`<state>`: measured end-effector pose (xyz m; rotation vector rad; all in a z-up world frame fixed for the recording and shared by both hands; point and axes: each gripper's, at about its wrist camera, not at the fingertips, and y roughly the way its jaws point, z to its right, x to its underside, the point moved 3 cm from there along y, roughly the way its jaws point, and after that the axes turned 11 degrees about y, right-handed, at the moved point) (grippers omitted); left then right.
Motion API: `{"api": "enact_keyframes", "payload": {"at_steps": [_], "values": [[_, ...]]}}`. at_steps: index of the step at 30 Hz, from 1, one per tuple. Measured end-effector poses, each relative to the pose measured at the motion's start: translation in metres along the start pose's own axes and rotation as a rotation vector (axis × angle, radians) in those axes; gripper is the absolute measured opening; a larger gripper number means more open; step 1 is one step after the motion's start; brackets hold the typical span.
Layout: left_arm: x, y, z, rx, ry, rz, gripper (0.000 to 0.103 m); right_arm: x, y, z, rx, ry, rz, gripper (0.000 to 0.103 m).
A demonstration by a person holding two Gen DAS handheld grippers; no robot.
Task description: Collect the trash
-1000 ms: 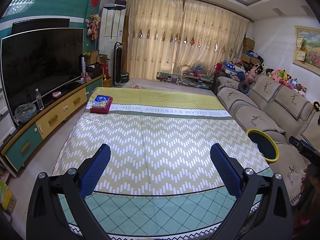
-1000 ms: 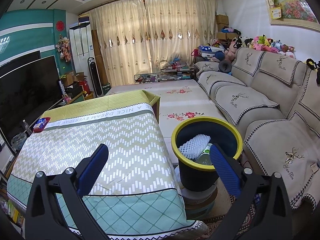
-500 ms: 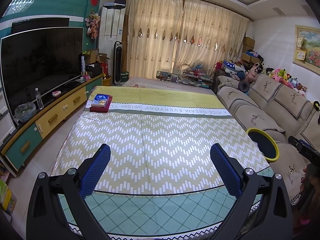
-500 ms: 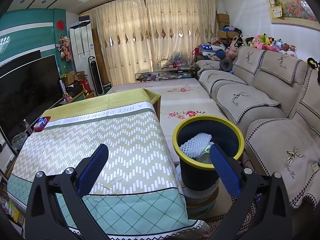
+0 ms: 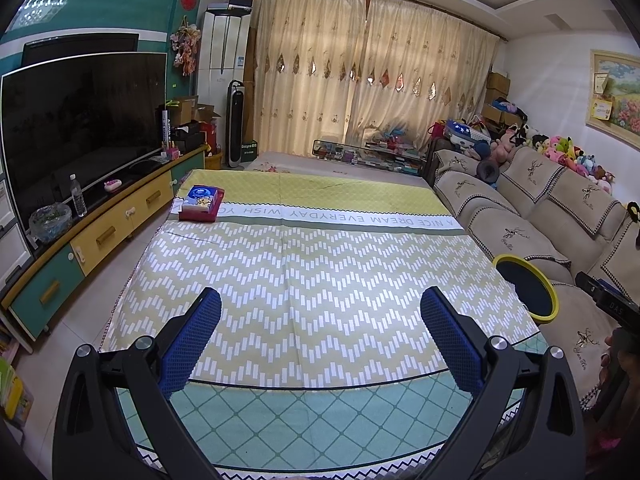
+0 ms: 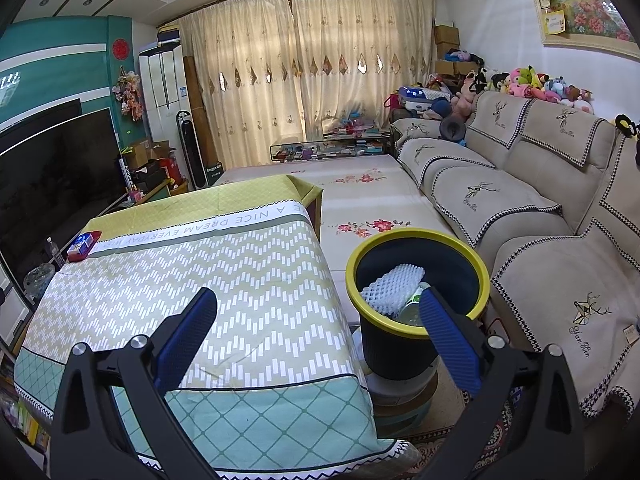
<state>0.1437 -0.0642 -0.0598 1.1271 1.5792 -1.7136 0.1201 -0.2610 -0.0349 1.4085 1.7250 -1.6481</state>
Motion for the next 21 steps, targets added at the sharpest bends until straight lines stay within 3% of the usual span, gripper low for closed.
{"api": "enact_keyframes", "payload": {"at_steps": [21], "values": [[-0.0001, 0.0013, 0.0000, -0.005, 0.003, -0.005, 0.098, -0.0010, -0.0003, 0.0011, 0.000, 0.000, -0.004, 0.096]]}}
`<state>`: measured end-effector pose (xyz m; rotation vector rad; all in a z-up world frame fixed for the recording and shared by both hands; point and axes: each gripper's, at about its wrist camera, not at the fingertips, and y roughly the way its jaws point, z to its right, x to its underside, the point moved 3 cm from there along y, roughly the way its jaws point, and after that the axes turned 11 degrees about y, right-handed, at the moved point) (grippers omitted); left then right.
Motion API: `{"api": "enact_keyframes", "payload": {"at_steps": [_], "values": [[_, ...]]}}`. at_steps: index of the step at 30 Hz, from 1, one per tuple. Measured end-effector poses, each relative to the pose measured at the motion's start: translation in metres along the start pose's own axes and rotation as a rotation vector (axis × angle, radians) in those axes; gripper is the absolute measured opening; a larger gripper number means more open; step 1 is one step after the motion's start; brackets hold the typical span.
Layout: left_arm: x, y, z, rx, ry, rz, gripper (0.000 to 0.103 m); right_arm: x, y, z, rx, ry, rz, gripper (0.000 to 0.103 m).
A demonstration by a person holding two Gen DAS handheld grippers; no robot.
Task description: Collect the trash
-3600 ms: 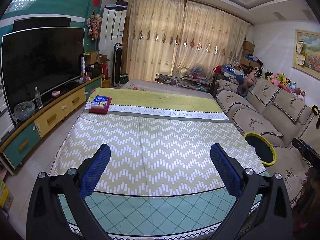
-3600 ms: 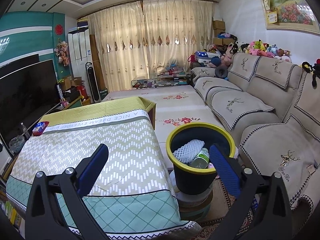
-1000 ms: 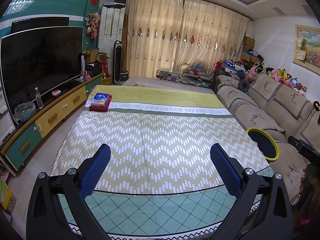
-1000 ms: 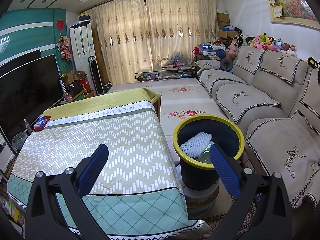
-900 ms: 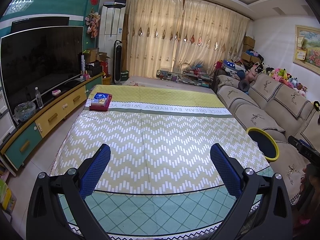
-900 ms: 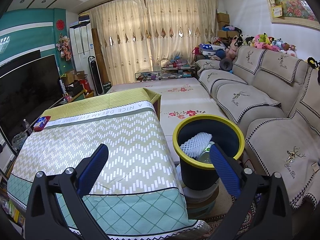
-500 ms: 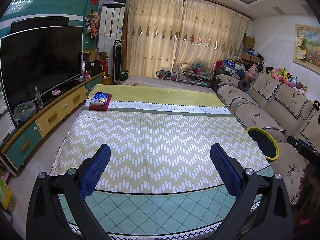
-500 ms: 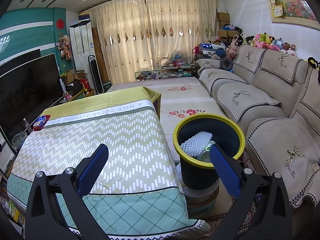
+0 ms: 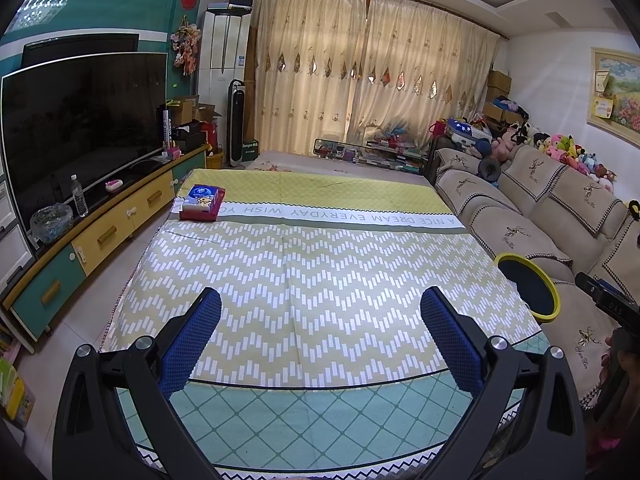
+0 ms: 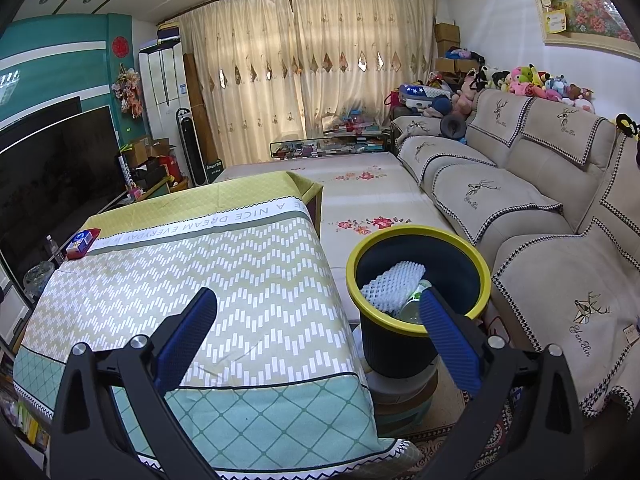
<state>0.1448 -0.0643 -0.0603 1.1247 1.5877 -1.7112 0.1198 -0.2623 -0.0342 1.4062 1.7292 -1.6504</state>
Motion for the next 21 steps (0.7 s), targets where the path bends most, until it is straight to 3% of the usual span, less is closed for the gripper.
{"api": "enact_keyframes", "payload": {"at_steps": [14, 21], "values": [[0.001, 0.012, 0.005, -0.005, 0.020, -0.029, 0.098, 0.010, 0.004, -0.002, -0.013, -0.001, -0.014, 0.096], [-0.013, 0.069, -0.015, -0.018, 0.043, -0.108, 0.098, -0.006, 0.051, -0.026, -0.093, -0.019, -0.097, 0.096]]}}
